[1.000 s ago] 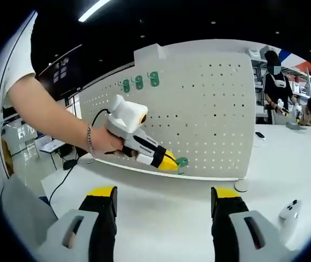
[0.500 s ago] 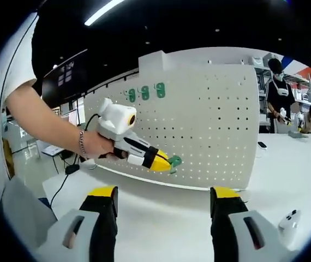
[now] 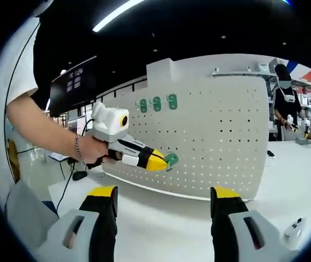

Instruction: Insert the hook assembly into the mounting plate slot until the hook locks in place.

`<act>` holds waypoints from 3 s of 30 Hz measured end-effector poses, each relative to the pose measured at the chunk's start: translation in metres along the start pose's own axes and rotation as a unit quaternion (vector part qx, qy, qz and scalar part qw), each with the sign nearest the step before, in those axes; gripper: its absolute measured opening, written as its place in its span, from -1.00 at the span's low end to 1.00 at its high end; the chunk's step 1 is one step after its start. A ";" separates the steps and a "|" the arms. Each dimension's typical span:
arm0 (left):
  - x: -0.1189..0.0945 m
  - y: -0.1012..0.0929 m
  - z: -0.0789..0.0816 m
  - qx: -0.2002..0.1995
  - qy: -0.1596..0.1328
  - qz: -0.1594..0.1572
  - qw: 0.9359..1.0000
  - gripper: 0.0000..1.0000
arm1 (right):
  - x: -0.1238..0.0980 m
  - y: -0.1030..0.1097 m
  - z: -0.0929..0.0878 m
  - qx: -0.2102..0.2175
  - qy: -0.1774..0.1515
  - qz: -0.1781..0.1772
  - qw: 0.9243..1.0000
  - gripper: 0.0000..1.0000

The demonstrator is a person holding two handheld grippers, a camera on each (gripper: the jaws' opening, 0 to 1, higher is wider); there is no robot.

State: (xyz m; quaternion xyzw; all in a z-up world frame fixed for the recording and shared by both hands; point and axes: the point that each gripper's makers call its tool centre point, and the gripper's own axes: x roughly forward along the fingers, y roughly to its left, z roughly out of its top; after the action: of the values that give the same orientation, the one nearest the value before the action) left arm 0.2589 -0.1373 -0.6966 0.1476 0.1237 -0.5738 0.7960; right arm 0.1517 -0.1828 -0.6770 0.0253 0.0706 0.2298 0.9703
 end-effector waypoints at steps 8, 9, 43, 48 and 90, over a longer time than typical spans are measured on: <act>-0.025 -0.002 0.014 -0.011 -0.036 0.023 0.999 -0.97 | 0.000 0.011 0.010 0.003 -0.015 0.012 1.000 0.34; -0.028 -0.003 0.017 -0.010 -0.042 0.024 0.999 -0.97 | 0.000 0.012 0.011 0.002 -0.015 0.013 1.000 0.34; -0.114 -0.029 0.017 -0.090 -0.155 0.137 0.974 -0.96 | -0.002 0.048 0.036 0.010 -0.059 0.065 0.996 0.29; -0.122 -0.027 0.015 -0.098 -0.162 0.154 0.970 -0.96 | -0.002 0.053 0.039 0.012 -0.065 0.073 0.995 0.28; -0.123 -0.029 0.017 -0.101 -0.166 0.158 0.968 -0.96 | 0.046 0.098 0.057 0.056 -0.067 0.169 0.982 -0.18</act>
State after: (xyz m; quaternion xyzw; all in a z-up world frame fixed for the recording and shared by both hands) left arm 0.1936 -0.0441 -0.6383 -0.0128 0.0221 -0.4414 0.8970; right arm 0.1571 -0.0752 -0.6187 0.1068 0.0134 0.3842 0.9169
